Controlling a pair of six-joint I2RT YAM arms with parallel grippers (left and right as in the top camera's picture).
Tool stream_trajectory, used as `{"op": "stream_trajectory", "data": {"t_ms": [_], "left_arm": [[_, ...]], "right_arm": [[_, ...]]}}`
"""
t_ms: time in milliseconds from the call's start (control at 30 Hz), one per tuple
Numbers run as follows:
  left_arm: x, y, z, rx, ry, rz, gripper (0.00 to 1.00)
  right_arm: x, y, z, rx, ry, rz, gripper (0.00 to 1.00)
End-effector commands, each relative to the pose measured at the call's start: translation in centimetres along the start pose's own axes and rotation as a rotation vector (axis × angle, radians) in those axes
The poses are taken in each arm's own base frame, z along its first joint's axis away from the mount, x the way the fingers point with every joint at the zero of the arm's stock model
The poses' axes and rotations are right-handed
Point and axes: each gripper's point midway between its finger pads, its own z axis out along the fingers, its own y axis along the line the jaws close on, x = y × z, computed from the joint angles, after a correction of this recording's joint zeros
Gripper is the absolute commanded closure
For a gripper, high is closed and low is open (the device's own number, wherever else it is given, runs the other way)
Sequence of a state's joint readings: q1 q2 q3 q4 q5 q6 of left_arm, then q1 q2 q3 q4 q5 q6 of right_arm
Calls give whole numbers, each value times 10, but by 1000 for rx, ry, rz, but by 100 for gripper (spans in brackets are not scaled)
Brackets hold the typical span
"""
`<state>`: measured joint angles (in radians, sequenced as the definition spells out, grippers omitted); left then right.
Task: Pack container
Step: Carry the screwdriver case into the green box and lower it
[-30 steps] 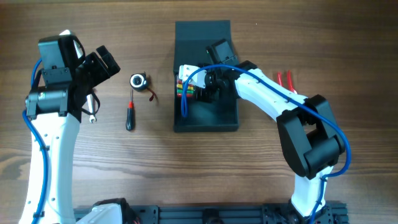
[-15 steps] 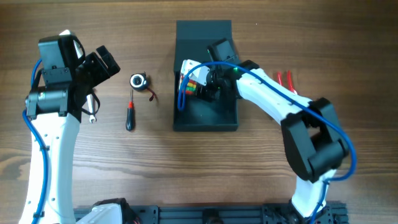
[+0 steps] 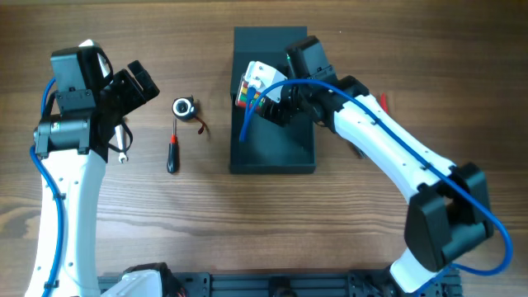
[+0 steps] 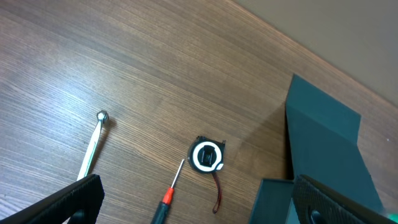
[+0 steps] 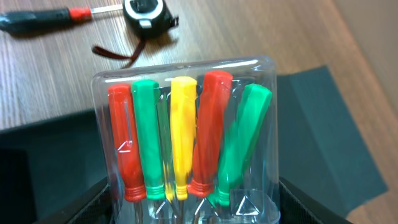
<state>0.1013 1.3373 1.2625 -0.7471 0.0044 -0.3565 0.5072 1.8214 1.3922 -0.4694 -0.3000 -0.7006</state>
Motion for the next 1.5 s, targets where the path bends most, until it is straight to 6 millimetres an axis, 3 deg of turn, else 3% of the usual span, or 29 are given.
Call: {"op": "stream_trajectory", "data": {"t_ms": [0, 100, 200, 400, 467, 767, 1200, 1333, 1367, 1467], "left_arm": [[-9, 0, -3, -1, -23, 4, 0], [-9, 0, -3, -1, -23, 4, 0], [-9, 0, -3, -1, -23, 4, 0], [-9, 0, -3, -1, -23, 4, 0], [-9, 0, -3, -1, -23, 4, 0], [-9, 0, -3, -1, -22, 4, 0], [-7, 0, -3, -3, -17, 4, 0], [-6, 1, -3, -6, -12, 4, 0], [-6, 1, -3, -6, -12, 4, 0], [-6, 1, -3, -6, -12, 4, 0]], "right_arm": [[28, 4, 34, -39, 77, 21, 33], [46, 11, 54, -76, 122, 42, 36], [50, 12, 60, -79, 125, 43, 36], [41, 3, 63, -46, 85, 16, 35], [41, 5, 63, -54, 83, -44, 29], [50, 26, 60, -153, 103, -127, 29], [43, 34, 63, -162, 92, -116, 27], [41, 31, 63, -148, 94, -44, 20], [41, 31, 63, -147, 94, -42, 0], [43, 29, 63, -134, 104, -41, 0]]}}
